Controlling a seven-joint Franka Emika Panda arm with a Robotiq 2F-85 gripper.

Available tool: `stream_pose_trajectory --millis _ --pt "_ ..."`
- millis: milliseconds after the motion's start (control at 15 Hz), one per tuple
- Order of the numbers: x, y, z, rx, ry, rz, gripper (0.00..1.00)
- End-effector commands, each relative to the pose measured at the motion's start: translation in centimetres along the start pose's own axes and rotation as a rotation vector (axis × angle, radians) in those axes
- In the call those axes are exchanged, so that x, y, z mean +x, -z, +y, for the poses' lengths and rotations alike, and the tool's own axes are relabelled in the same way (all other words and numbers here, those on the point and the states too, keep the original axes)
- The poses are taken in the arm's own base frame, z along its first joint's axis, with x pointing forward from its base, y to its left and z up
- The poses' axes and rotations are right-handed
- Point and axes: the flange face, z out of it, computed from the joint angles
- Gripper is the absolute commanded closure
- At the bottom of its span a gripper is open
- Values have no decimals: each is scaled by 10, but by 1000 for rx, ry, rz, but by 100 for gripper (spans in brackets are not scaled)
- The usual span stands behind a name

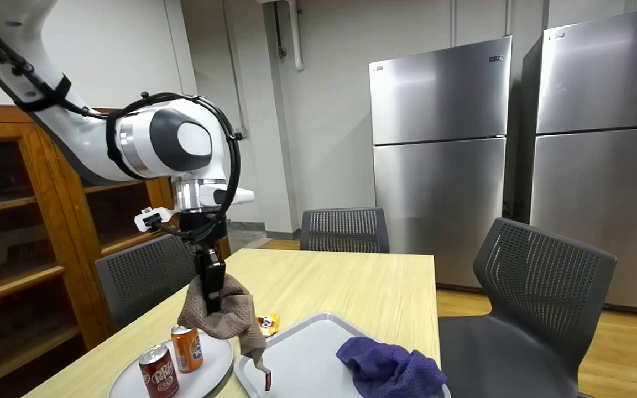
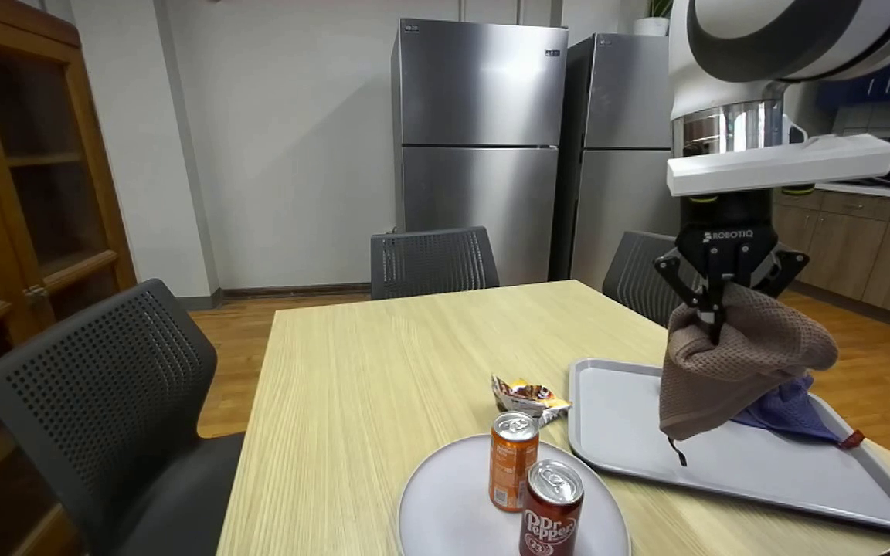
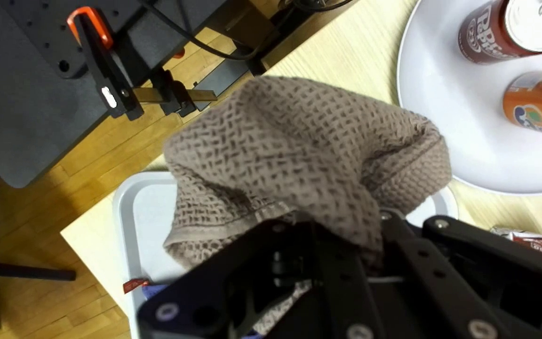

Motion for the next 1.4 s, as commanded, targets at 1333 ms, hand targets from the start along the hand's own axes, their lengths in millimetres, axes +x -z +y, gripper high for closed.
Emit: stream_pose_trajectory --millis 1333 --pt "-52 -15 -14 -35 248 -120 98"
